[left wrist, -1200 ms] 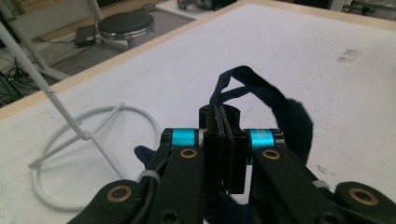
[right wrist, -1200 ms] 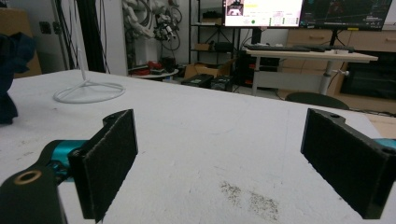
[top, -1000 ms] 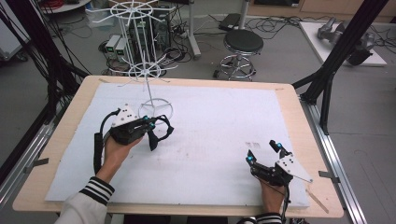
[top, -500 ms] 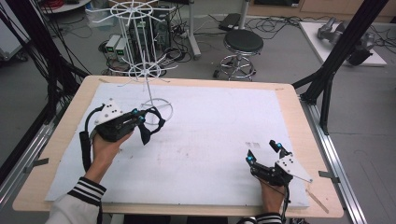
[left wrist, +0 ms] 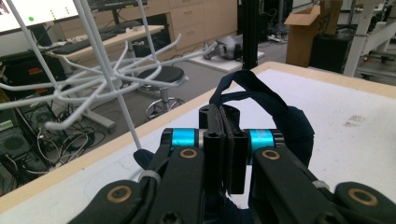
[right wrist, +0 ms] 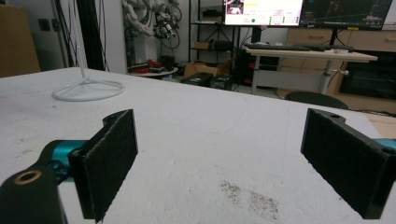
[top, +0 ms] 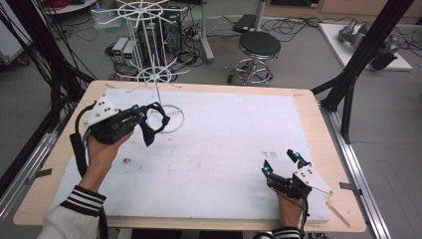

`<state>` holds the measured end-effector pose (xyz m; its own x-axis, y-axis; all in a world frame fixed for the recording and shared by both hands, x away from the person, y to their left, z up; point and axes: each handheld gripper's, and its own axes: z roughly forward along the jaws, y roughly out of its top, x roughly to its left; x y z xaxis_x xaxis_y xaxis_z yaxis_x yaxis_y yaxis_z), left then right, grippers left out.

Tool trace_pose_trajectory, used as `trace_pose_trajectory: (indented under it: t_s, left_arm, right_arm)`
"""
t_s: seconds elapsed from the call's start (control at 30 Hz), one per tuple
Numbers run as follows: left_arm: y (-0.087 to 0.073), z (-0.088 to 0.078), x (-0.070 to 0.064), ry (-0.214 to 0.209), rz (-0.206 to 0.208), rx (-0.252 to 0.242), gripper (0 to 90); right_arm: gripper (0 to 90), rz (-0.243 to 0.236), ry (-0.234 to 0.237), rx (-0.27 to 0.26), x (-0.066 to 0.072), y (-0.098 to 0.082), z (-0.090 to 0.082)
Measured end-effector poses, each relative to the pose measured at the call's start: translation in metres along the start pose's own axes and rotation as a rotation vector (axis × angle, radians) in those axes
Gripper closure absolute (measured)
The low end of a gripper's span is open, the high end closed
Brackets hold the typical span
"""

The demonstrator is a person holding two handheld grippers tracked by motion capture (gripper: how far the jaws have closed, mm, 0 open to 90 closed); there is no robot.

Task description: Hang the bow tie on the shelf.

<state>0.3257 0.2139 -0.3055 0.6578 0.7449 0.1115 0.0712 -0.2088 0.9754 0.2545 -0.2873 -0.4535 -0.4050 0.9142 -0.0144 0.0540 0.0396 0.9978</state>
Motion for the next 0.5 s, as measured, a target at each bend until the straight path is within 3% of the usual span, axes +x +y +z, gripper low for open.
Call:
trace_pose_trajectory:
  t_s: [0.5]
  left_arm:
    - [0.02,0.007,0.003,0.022,0.015,-0.018,88.0]
  right_arm:
    - [10.0,0.0,0.0,-0.003,0.0,0.0,0.0]
